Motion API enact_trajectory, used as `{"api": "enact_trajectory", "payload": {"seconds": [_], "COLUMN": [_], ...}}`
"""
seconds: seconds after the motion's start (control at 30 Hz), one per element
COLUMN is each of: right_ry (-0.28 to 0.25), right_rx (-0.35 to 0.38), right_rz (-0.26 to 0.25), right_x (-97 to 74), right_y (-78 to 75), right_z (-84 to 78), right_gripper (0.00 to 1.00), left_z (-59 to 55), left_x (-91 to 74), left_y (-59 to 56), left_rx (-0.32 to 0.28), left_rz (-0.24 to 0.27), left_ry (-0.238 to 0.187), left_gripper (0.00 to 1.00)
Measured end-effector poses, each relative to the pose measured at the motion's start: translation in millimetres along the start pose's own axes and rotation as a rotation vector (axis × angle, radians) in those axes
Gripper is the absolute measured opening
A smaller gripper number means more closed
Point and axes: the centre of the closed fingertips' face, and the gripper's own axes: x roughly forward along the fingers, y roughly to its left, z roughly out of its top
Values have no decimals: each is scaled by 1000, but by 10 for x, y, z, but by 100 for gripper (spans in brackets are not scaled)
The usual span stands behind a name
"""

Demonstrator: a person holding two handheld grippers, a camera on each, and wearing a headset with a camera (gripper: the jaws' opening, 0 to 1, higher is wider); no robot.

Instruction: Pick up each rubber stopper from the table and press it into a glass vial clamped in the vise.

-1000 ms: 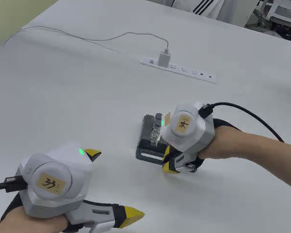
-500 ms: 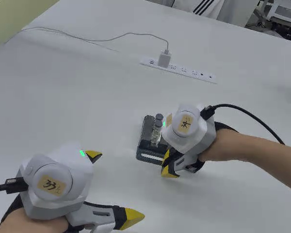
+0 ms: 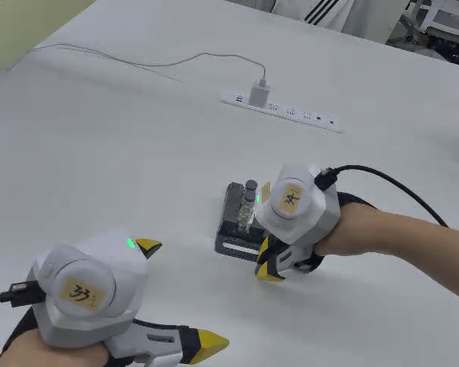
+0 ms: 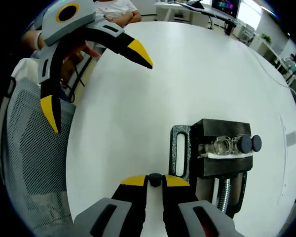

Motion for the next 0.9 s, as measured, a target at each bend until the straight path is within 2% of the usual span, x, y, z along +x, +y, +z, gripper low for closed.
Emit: {"api": "enact_trajectory", "payload": {"seconds": [0.1,0.3,0.47,0.57,0.7,0.9], "right_ry": [-15,-90,-202,-299,-389,-590], "right_rx": [10,104,185,259,323,444], "right_rz": [-7,-31,-54,-70,-94,-113], "right_x": [-29,-142,-276,-391,-538,-863], "right_y": [-13,-75,-96,-111,-134,-148], "right_z": [4,35,107,168,206,358], "right_gripper": [8,7,7,7,7,6], "left_z": [2,38,116,185,267,465], "left_x": [-3,1,1,-4,-5,-8], "left_y": [4,7,23,51,76,87], "left_rx": [4,12,-14,-28,-50,-104], "left_rz": [2,5,10,17,18,6], "left_ry": [2,-5,-35,-59,-81,-137], "left_gripper": [93,92,87,85,81,75]}}
